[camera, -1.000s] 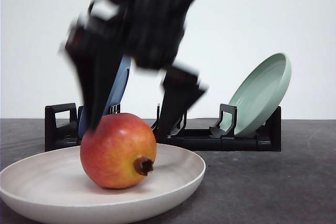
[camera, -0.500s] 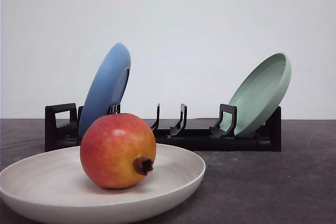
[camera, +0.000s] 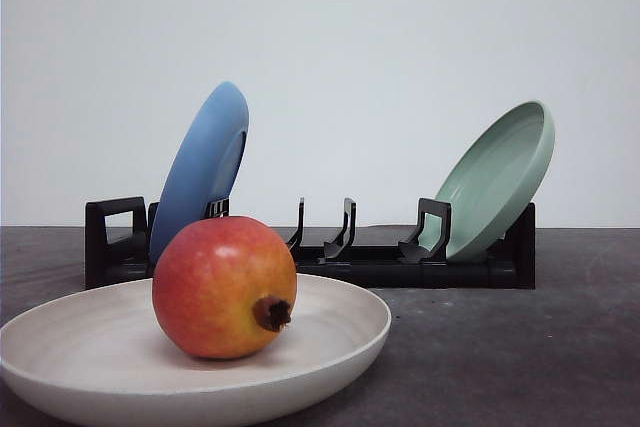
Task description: Place pomegranate in white plate
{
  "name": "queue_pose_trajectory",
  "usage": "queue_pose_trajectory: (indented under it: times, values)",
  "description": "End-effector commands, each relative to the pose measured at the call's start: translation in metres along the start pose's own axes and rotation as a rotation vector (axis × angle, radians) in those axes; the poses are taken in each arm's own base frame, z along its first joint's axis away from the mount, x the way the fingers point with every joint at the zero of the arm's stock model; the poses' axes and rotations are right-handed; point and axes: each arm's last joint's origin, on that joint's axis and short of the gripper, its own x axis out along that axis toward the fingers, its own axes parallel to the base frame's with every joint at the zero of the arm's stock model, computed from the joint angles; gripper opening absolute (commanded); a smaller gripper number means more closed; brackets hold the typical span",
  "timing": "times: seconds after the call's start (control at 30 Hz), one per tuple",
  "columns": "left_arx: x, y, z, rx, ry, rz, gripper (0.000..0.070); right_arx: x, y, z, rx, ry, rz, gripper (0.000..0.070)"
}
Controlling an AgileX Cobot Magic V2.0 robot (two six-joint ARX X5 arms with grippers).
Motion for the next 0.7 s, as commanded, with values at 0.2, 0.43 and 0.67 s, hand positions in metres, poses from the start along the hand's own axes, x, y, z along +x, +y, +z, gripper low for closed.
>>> queue_pose_trajectory:
  times: [0.2,0.43,0.67]
  values:
    - [-0.0033,0.0005,0.005,0.081,-0.033,0.028,0.0591,0.0116,-0.0033,-0.0126,0.034,-0.039,0.011,0.07]
    - [-0.0033,0.0009,0.0044,0.109,-0.028,0.035,0.0,0.0131,-0.004,-0.0145,-0.007,-0.015,-0.002,0.0037]
    - [-0.0034,0.0009,0.0045,0.1,-0.029,0.034,0.0,0.0124,-0.0043,-0.0145,-0.014,-0.018,-0.012,0.0007]
